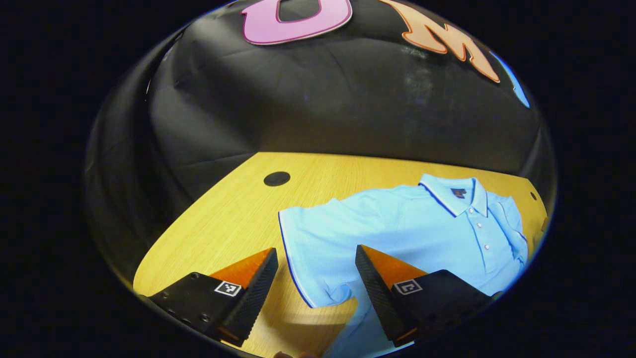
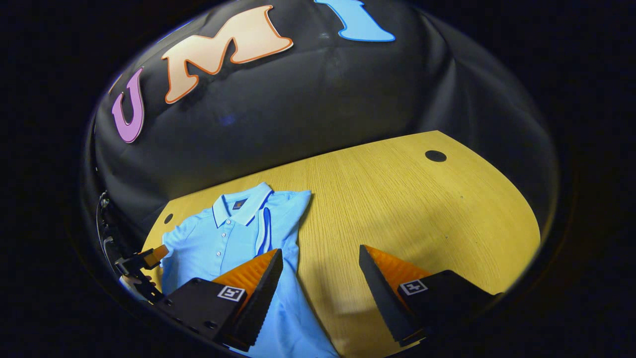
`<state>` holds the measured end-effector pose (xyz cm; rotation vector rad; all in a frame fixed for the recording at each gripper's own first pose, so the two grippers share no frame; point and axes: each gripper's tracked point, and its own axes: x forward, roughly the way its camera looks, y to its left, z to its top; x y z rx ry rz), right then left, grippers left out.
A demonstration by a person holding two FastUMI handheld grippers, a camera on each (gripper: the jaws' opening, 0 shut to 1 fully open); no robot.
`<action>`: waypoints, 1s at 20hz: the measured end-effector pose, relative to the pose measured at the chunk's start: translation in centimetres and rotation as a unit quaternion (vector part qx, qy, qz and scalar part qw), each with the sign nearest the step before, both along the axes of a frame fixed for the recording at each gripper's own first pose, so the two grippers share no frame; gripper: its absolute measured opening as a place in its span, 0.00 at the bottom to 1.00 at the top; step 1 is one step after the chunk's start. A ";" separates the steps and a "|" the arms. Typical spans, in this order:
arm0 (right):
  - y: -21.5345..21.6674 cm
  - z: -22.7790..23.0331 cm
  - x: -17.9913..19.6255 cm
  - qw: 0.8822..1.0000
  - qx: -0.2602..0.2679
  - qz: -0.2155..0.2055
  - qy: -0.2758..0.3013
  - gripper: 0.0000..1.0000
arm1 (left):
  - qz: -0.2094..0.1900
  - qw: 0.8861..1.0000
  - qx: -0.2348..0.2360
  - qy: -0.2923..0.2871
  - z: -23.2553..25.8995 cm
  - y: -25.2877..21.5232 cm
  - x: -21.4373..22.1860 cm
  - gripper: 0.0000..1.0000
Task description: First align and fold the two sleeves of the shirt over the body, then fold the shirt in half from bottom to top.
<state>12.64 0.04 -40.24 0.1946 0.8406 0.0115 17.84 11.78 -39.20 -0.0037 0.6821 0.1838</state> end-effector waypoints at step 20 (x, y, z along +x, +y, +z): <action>-1.4 1.2 -2.6 1.000 0.002 -0.007 -0.005 0.97 | -0.095 0.995 -0.012 -0.013 3.7 -6.7 3.2 0.00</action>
